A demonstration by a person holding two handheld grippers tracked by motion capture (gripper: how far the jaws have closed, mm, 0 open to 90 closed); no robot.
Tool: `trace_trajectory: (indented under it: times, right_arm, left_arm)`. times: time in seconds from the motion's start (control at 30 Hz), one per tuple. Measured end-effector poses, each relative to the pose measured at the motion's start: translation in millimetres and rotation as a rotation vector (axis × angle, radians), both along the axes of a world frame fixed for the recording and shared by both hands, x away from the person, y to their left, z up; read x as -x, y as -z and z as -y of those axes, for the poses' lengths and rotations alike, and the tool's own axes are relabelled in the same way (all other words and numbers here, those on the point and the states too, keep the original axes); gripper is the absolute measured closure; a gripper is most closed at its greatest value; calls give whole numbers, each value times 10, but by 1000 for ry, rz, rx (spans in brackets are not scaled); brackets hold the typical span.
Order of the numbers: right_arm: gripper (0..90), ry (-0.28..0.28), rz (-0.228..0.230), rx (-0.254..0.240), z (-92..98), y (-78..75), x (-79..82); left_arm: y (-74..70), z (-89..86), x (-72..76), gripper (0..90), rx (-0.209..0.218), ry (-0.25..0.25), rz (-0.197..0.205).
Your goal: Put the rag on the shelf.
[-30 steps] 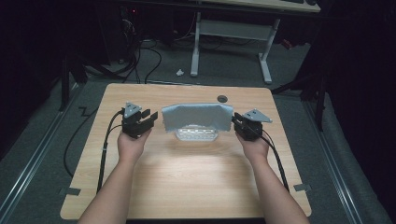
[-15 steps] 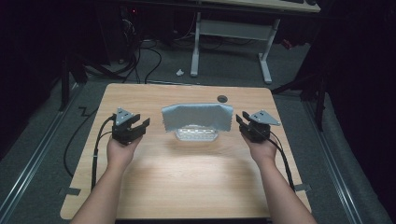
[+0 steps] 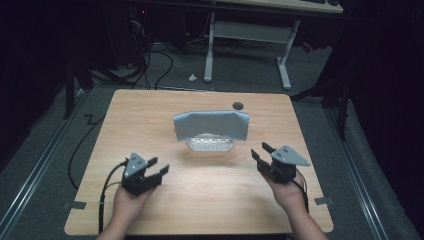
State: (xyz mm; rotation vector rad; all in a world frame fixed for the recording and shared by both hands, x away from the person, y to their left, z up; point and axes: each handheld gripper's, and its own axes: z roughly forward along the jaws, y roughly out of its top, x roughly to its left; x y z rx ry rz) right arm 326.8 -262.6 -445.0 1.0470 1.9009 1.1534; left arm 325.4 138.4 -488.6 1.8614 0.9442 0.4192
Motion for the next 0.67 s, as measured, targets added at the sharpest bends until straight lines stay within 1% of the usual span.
trace_trajectory:
  times: [0.03,0.07,0.1,0.13,0.17,0.2,0.23,0.27,0.3,0.33,0.37,0.4,0.43,0.47,0.5,0.53,0.57,0.63,0.67]
  right_arm:
    - [529,-10,-16,-8,-42,47,79]
    - [519,-22,-40,-11,-101,112,170]
    - [516,-29,-48,-2,-142,158,217]
    - [512,-38,-63,11,-194,219,279]
    - [501,-47,-85,12,-243,282,329]
    - [484,-53,-113,14,-291,347,372]
    - [471,-60,-129,20,-339,417,410]
    - [466,-59,-138,32,-378,491,450]
    - [480,-54,-142,40,-409,574,491]
    - [485,-53,-152,57,-440,649,522]
    - [469,-69,-169,93,-470,691,531]
    - [466,-77,-161,131,-491,712,538]
    - [467,-80,-148,150,-492,726,543]
    - [467,-80,-154,143,-485,738,532]
    - [467,-78,-172,120,-476,744,516]
    - [466,-75,-178,107,-466,746,503]
    - [466,-74,-174,106,-459,744,495]
    - [462,-69,-171,108,-446,743,495]
    - [458,-72,-169,107,-434,749,496]
  left_arm:
    - [36,94,91,458,11,29,-23]
    - [58,153,142,455,9,51,-36]
    - [90,235,208,451,1,80,-44]
    - [127,316,276,446,-16,108,-44]
    - [169,388,340,445,-34,136,-51]
    - [218,454,398,444,-44,160,-61]
    - [265,520,447,443,-63,185,-77]
    - [307,583,484,443,-86,213,-90]
    - [342,639,517,440,-108,233,-92]
    - [365,685,543,439,-133,246,-83]
    - [375,718,558,437,-151,253,-72]
    - [374,736,560,436,-156,256,-64]
    - [368,746,554,435,-155,255,-59]
    - [360,742,538,435,-153,249,-56]
    - [354,727,520,435,-145,238,-57]
    - [347,702,503,434,-136,227,-61]
    - [346,677,491,435,-128,213,-63]
    - [348,624,472,435,-125,194,-66]
    - [348,624,472,433,-125,194,-66]
